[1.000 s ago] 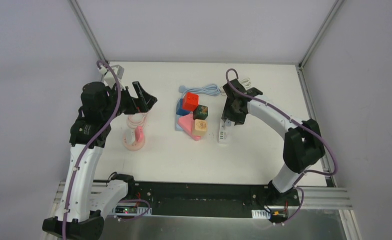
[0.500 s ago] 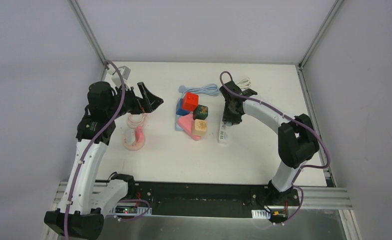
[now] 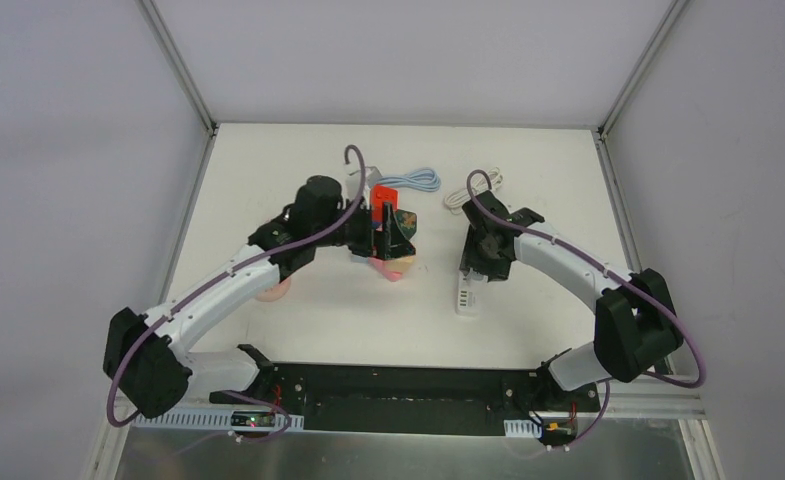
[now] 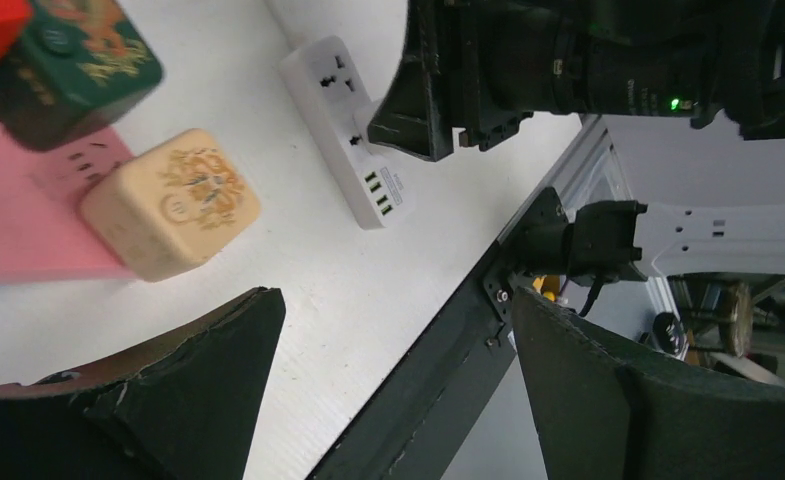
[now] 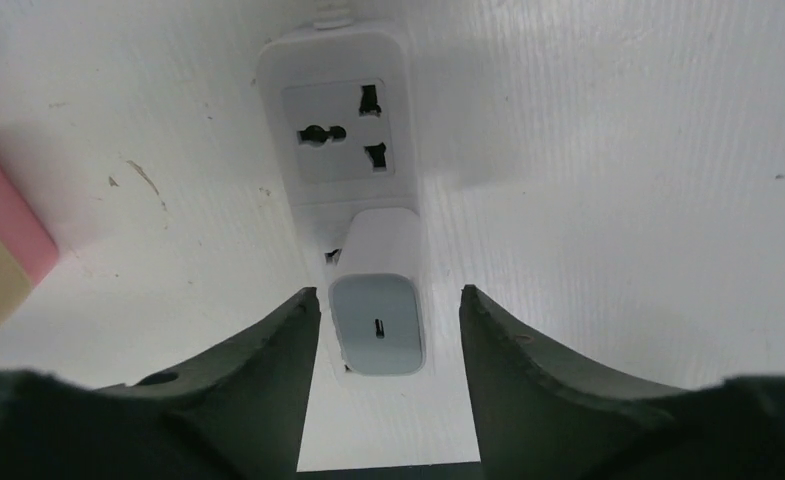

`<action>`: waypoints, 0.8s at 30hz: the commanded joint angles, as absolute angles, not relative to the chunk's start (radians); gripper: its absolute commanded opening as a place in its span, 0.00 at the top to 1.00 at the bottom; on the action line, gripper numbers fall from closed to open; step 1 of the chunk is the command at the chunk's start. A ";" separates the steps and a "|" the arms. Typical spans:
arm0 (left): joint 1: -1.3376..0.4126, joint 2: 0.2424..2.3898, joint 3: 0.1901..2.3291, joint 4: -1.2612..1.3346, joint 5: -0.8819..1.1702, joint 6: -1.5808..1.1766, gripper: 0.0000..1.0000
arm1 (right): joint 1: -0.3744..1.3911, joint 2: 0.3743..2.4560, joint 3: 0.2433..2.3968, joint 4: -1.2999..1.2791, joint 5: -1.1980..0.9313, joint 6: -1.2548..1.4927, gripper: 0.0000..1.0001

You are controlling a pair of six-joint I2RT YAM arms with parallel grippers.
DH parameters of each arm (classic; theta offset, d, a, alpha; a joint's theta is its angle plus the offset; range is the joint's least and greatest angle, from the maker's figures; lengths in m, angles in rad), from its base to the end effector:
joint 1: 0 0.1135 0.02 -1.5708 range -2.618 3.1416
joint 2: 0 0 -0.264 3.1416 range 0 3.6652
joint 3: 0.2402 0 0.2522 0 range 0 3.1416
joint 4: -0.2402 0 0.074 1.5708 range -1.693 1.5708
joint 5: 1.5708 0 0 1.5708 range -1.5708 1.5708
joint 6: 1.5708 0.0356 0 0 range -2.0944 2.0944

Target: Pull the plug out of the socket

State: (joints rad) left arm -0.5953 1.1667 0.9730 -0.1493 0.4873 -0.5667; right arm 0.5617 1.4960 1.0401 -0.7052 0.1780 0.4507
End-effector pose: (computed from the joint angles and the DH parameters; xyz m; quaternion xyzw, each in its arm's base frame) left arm 0.2121 -0.1638 0.3325 0.1503 0.7912 -0.4717 0.3591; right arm 0.2489 0.1492 0.2228 -0.0360 0.9747 0.0221 0.2194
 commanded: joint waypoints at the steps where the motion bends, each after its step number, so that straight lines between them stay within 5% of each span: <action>1: -0.718 1.243 0.983 -0.003 0.398 -0.571 0.12 | 0.569 1.445 1.020 -0.702 0.168 0.507 0.38; 6: -0.788 1.345 1.032 0.020 0.325 -0.574 0.15 | 0.568 1.455 1.048 -0.700 0.184 0.484 0.42; 20: -0.874 1.512 1.000 0.129 0.180 -0.604 0.32 | 0.568 1.520 1.085 -0.663 0.163 0.554 0.97; 24: -0.907 1.557 0.983 0.136 0.079 -0.576 0.35 | 0.580 1.543 1.096 -0.610 0.099 0.652 1.00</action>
State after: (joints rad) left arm -0.8749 1.5272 0.9878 0.0788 0.1841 -0.5903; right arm 0.5667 1.5162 1.0534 -0.6788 0.1532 0.5308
